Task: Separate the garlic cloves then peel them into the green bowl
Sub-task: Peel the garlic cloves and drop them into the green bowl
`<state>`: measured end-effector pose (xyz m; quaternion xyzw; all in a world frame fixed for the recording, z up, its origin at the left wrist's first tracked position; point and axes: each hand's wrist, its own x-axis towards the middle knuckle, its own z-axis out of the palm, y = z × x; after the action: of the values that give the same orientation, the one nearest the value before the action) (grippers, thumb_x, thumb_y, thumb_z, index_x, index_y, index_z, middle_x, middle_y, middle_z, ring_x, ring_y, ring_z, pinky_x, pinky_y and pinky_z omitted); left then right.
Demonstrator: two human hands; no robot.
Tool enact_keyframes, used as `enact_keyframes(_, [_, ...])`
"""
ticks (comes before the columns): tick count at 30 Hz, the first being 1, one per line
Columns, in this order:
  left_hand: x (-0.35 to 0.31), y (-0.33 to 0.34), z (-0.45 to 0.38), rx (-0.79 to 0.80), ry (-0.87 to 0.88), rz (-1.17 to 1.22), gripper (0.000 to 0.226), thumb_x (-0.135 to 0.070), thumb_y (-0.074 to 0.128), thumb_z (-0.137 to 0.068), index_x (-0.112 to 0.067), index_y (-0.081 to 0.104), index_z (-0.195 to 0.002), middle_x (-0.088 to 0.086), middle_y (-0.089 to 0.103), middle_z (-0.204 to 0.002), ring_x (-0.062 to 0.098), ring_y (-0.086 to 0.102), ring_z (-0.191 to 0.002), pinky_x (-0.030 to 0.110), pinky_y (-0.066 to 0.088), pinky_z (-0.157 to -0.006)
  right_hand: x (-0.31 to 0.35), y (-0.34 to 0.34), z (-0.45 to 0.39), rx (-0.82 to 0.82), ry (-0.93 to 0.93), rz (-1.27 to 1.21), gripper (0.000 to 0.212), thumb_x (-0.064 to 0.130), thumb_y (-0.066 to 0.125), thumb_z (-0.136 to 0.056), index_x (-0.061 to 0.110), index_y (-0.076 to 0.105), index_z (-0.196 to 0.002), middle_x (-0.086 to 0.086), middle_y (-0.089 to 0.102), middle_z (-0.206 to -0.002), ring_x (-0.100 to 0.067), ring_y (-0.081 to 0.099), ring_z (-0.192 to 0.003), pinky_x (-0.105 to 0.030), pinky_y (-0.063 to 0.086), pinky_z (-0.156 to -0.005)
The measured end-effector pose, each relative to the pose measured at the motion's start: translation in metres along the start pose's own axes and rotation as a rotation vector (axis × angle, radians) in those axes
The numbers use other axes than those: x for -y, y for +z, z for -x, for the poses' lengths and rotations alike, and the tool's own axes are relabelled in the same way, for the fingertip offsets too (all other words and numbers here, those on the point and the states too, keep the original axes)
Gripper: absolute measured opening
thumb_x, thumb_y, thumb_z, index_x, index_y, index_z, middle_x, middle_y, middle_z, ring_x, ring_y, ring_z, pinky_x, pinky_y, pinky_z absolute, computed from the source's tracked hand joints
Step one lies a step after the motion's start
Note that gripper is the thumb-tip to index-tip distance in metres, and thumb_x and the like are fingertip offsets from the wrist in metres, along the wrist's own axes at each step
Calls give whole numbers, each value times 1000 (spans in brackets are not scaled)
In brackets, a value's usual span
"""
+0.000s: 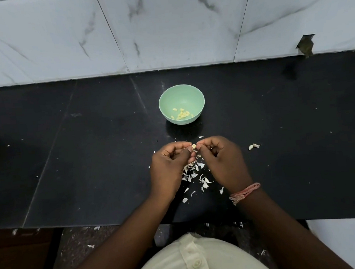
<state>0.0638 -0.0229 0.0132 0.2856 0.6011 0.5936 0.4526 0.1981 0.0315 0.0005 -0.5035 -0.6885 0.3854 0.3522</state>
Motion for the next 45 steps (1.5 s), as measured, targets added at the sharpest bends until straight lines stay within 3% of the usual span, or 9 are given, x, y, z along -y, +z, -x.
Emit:
enact_keyframes(3, [-4,-2,0,46,2,-65,10,-4,74,-90,-4,77,-100,13,78,-87,20,74,-82,28,61,-81,-3,-2,0,-9,-34,-6,11,15,73,-91,21,78,-98,8,70,-93,-7,67,-83,-30,57,-79])
enact_keyframes(7, [-5,-8,-4,97,21,-228,10,-12,77,-88,-11,79,-97,8,78,-82,20,74,-78,35,60,-80,-2,-5,-1,46,-57,33,7,17,72,-90,21,77,-92,11,68,-86,-5,64,-78,-16,48,-69])
enact_keyframes(11, [-2,-8,-8,84,-4,-162,11,-7,74,-90,-8,76,-101,9,78,-88,24,75,-82,41,61,-86,1,-3,-3,128,62,-10,10,20,68,-94,18,72,-85,4,72,-73,-9,64,-63,-30,54,-60])
enact_keyframes(15, [0,-6,-7,93,-22,-76,13,0,69,-92,-5,74,-104,10,77,-91,19,72,-81,34,61,-83,8,-4,-1,171,148,-124,14,14,65,-96,15,70,-84,11,66,-57,-1,52,-46,-18,41,-47])
enact_keyframes(18, [1,-6,-8,103,-22,-46,14,2,69,-92,-4,73,-104,10,77,-90,17,71,-79,29,60,-79,10,-7,-2,211,191,-177,15,15,65,-97,10,71,-84,7,60,-50,-8,49,-41,-21,40,-44])
enact_keyframes(28, [-2,-1,-10,87,-149,173,18,5,68,-89,-2,72,-105,12,75,-89,15,68,-75,25,59,-78,13,-5,-2,219,311,-391,16,7,58,-97,1,71,-89,-11,57,-57,-18,49,-42,-27,42,-46])
enact_keyframes(36, [-8,1,-12,87,-333,403,18,5,66,-88,-1,73,-103,16,76,-96,17,73,-80,22,60,-79,6,6,0,175,430,-642,16,0,54,-96,-7,68,-94,-10,53,-61,-18,45,-49,-30,41,-46])
enact_keyframes(45, [-18,9,-13,49,-519,532,15,5,63,-92,-3,72,-102,13,75,-87,12,72,-68,21,61,-67,8,7,1,138,423,-728,19,-1,55,-97,2,71,-87,-8,53,-60,-16,46,-49,-29,41,-46])
